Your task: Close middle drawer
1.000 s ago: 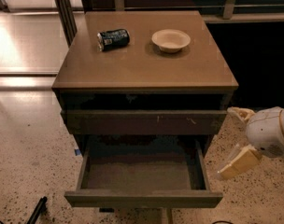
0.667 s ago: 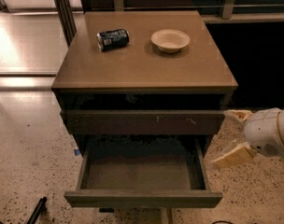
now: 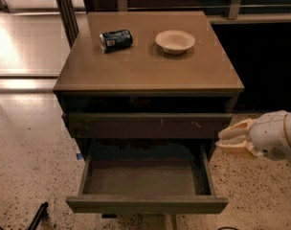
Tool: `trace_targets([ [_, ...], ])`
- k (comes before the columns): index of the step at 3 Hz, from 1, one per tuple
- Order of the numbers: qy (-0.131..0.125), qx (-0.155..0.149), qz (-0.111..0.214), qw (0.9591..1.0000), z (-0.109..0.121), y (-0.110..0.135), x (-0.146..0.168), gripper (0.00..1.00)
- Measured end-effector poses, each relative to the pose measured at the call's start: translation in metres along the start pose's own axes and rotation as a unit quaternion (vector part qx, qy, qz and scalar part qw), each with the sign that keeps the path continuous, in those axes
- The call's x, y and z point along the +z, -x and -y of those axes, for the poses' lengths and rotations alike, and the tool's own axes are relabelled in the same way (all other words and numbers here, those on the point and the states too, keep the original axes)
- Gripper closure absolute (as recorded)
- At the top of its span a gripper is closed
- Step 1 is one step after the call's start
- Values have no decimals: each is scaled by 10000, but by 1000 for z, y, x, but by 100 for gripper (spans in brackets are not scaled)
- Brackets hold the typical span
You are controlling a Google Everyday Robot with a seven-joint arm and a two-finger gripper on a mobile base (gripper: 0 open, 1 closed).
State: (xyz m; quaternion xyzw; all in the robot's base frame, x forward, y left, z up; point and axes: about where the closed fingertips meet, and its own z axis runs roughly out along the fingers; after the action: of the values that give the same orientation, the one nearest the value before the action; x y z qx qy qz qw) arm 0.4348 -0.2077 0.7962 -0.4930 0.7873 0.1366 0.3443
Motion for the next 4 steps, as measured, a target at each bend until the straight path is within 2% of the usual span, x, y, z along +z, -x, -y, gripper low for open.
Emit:
trace_targets([
  [1,-164,-64,86,9998,-7,-6,2,88],
  [2,-346,159,394,9985,-30,-43,31,100],
  [3,-514,972,579,9923,-52,-118,76,100],
  [4,-514,1707,608,9821,-68,-182,123,100],
])
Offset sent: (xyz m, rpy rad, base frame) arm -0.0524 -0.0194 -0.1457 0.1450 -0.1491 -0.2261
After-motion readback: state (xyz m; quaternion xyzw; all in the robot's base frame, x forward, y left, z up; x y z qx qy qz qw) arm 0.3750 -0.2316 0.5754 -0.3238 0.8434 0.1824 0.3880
